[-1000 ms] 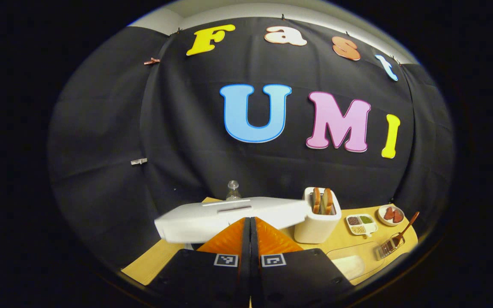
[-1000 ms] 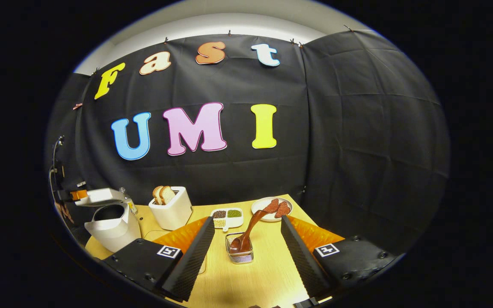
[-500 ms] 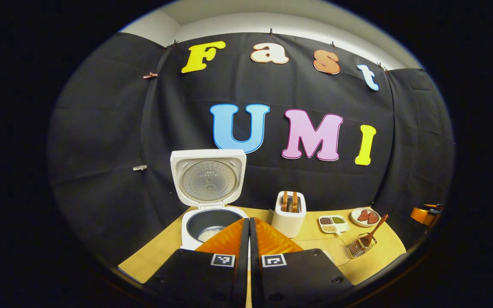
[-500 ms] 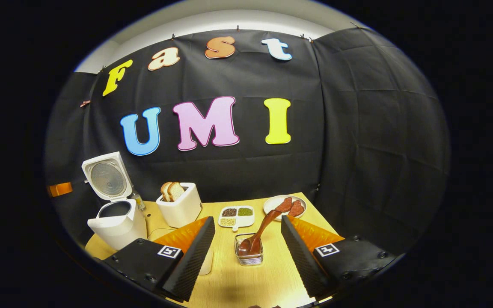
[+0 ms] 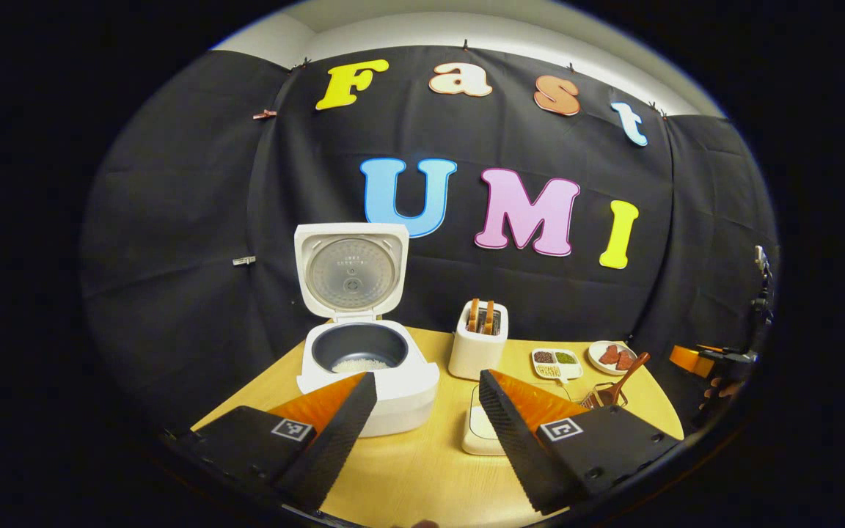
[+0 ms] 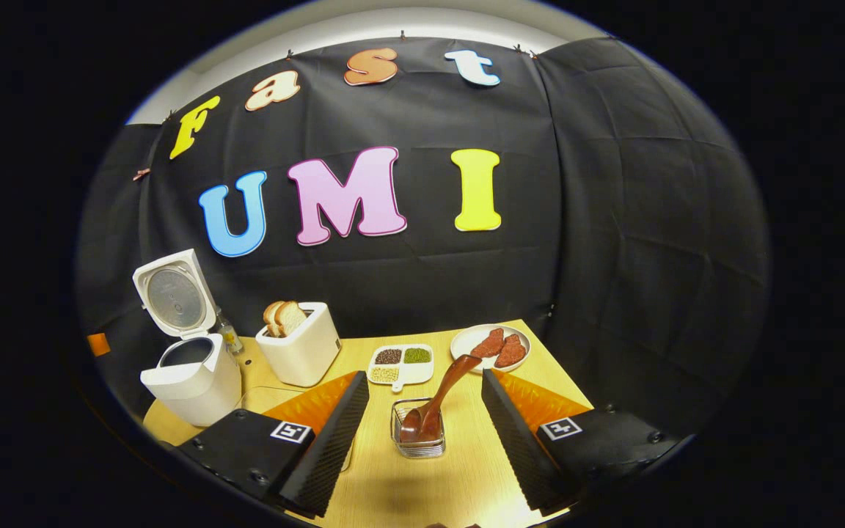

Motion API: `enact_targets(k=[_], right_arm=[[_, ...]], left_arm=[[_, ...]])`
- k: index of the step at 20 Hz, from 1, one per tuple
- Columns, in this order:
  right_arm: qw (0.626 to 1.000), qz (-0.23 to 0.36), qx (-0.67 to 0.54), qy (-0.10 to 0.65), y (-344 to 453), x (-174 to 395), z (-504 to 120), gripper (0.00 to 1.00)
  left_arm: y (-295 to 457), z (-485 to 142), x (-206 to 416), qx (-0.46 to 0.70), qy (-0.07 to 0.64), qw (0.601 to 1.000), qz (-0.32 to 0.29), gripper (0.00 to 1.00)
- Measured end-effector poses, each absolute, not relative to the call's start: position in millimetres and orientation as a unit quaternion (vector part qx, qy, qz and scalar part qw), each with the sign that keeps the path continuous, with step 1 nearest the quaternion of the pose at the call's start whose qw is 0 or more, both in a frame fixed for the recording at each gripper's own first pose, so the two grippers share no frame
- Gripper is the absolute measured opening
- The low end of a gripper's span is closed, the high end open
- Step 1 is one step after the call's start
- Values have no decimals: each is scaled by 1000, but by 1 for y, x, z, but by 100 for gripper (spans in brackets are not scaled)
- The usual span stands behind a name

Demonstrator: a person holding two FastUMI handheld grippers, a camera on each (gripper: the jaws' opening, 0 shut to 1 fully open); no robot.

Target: Close the left gripper, press the button to open the rice cooker; take a wooden spoon from the chopstick holder with the right hand, scoop a spoonful of rice and pour it into the rice cooker, then put the wooden spoon back into the chopstick holder.

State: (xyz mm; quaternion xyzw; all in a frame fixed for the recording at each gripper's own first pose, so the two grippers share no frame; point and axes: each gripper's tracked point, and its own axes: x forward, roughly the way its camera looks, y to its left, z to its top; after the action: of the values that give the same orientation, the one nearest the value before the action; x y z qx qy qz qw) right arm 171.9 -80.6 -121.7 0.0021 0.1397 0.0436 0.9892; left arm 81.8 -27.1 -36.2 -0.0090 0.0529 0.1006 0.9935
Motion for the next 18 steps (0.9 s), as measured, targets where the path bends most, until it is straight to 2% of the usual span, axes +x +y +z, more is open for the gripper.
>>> enact_targets(k=[16,17,18], right_arm=[[963,59,76,253,-90,280,-247,99],[962,62,79,254,-89,287,-253,94],[962,64,80,254,-88,295,-259,99]], left_arm=[[-62,-97,80,-49,128,979,153,96],[-64,-104,79,-48,137,977,155,96],[-66,-109,77,-48,145,976,157,96]])
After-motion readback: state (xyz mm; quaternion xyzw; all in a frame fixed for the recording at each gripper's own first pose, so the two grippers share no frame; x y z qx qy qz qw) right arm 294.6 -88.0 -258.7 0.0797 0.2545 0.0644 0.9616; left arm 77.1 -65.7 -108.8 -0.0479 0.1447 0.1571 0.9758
